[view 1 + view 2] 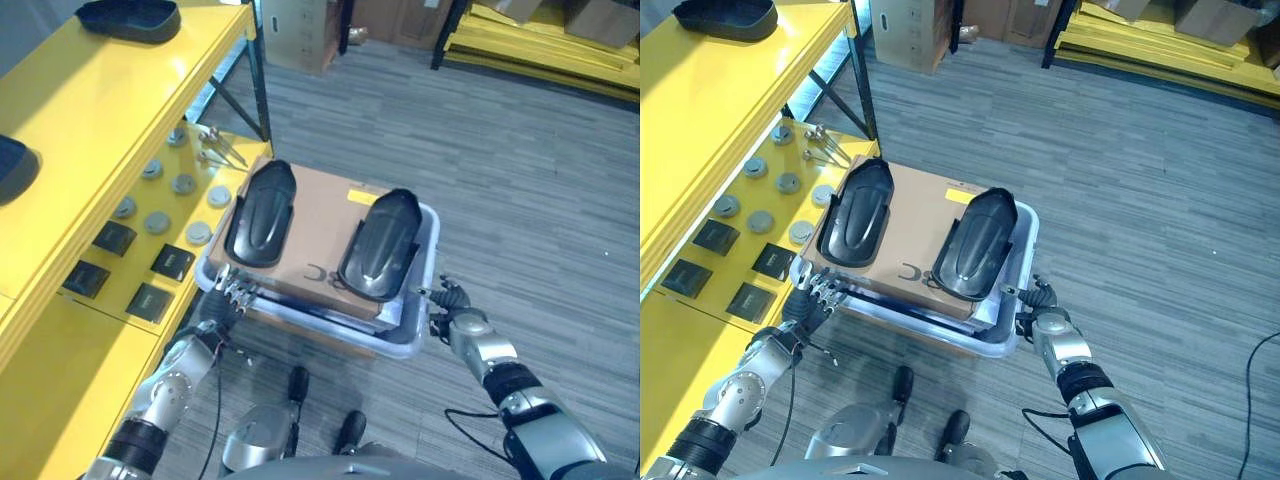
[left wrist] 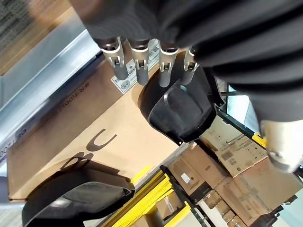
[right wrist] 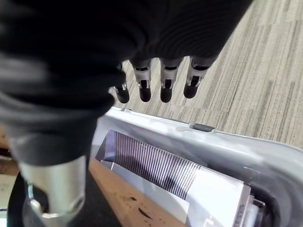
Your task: Move parts from the plastic box to the shelf.
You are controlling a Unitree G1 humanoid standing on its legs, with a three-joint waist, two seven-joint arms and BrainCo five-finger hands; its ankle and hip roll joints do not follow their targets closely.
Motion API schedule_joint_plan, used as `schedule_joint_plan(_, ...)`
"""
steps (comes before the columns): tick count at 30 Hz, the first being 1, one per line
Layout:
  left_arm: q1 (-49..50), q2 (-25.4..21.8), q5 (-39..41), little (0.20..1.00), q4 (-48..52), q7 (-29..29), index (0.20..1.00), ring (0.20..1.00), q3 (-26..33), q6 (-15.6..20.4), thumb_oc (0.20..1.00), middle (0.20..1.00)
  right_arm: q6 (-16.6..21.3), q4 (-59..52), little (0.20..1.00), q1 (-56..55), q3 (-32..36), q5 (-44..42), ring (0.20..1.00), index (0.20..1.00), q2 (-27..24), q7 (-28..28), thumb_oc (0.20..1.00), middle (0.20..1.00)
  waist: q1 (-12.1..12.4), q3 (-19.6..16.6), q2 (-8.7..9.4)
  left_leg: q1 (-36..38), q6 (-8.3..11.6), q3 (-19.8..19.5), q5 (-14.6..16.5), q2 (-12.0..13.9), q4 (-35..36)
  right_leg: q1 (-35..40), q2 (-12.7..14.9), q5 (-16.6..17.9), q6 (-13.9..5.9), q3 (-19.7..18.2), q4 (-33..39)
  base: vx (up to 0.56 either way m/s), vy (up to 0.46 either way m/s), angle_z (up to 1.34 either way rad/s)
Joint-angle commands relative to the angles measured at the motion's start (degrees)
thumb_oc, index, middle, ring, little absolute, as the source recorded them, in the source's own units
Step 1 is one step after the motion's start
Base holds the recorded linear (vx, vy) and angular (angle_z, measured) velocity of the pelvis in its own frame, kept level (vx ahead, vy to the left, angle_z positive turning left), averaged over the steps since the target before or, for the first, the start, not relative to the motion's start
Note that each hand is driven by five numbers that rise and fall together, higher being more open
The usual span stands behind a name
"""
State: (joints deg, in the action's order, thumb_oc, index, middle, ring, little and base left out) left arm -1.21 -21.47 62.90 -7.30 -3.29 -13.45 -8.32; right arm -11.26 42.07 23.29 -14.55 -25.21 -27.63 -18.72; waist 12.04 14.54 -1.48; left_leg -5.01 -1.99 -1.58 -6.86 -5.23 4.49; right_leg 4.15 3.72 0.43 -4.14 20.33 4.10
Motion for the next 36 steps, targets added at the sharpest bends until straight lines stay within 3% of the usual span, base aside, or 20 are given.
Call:
schedule_joint_plan(1, -3.3, -0.9, 1.0, 1.000, 4.1, 2.4, 1.000, 1.000, 1.1, 4.1, 1.000, 1.000, 4.1, 0.0, 1.000, 6.2, 0.6, -3.1, 1.000, 1.000, -2.3, -4.5, 1.000, 1.000, 1.7, 0.8, 0.60, -3.5, 1.65, -0.6, 3.7, 3.2, -5.8, -5.1, 7.7, 7.4, -4.49, -2.5, -0.1, -0.08, -0.024, 0.05)
schedule_joint_plan(7, -5.0, -2.2, 1.5, 1.000, 5.1, 3.5, 1.000, 1.000, 0.4, 6.3, 1.000, 1.000, 6.2, 3.2, 1.000, 10.3, 1.4, -7.0, 1.000, 1.000, -4.3, -2.9, 1.000, 1.000, 2.0, 3.7, 0.15, -6.9, 1.69, -1.4, 3.1, 2.5, -6.9, -7.6, 7.6, 7.8, -4.29, -2.3, -0.3, -0.08, -0.026, 0.05)
schedule_joint_plan(18, -5.8, -1.6, 2.5, 1.000, 5.1, 2.6, 1.000, 1.000, -0.7, 7.5, 1.000, 1.000, 5.5, 2.0, 1.000, 11.5, -0.6, -7.2, 1.000, 1.000, -4.4, -1.9, 1.000, 1.000, 1.6, 4.4, -0.16, -7.8, 1.67, -1.0, 2.8, 2.1, -7.2, -9.0, 7.7, 7.8, -3.99, -2.3, -0.9, 0.00, -0.001, 0.00)
schedule_joint_plan(19, -6.1, -1.4, 2.4, 1.000, 4.5, 2.8, 1.000, 1.000, -1.0, 8.0, 1.000, 1.000, 5.9, 2.0, 0.482, 11.8, -0.9, -7.6, 0.482, 0.482, -4.2, -1.8, 0.482, 0.482, 1.6, 4.6, -0.21, -7.9, 1.69, -1.0, 2.8, 2.1, -7.2, -9.2, 7.8, 7.9, -3.98, -2.3, -1.0, 0.00, 0.000, 0.00)
schedule_joint_plan(20, -6.3, -1.4, 2.6, 1.000, 4.3, 3.1, 1.000, 1.000, -1.0, 8.1, 1.000, 1.000, 6.2, 2.0, 0.200, 12.2, -1.1, -8.0, 0.200, 0.200, -4.3, -1.5, 0.200, 0.200, 1.6, 4.7, -0.34, -7.9, 1.70, -1.0, 2.7, 2.1, -7.2, -9.3, 7.9, 7.9, -3.99, -2.2, -1.1, -0.03, 0.034, -0.05)
schedule_joint_plan(36, -7.4, -1.3, 3.5, 1.000, 4.3, 3.1, 1.000, 1.000, -1.2, 9.4, 1.000, 1.000, 8.1, 0.0, 0.200, 14.1, -0.7, -8.1, 0.200, 0.200, -5.8, -1.3, 0.200, 0.200, 0.9, 6.4, -0.73, -8.7, 1.49, -0.5, 2.6, 1.7, -7.0, -10.9, 8.0, 8.6, -4.34, -2.7, -1.2, -0.01, 0.008, -0.02)
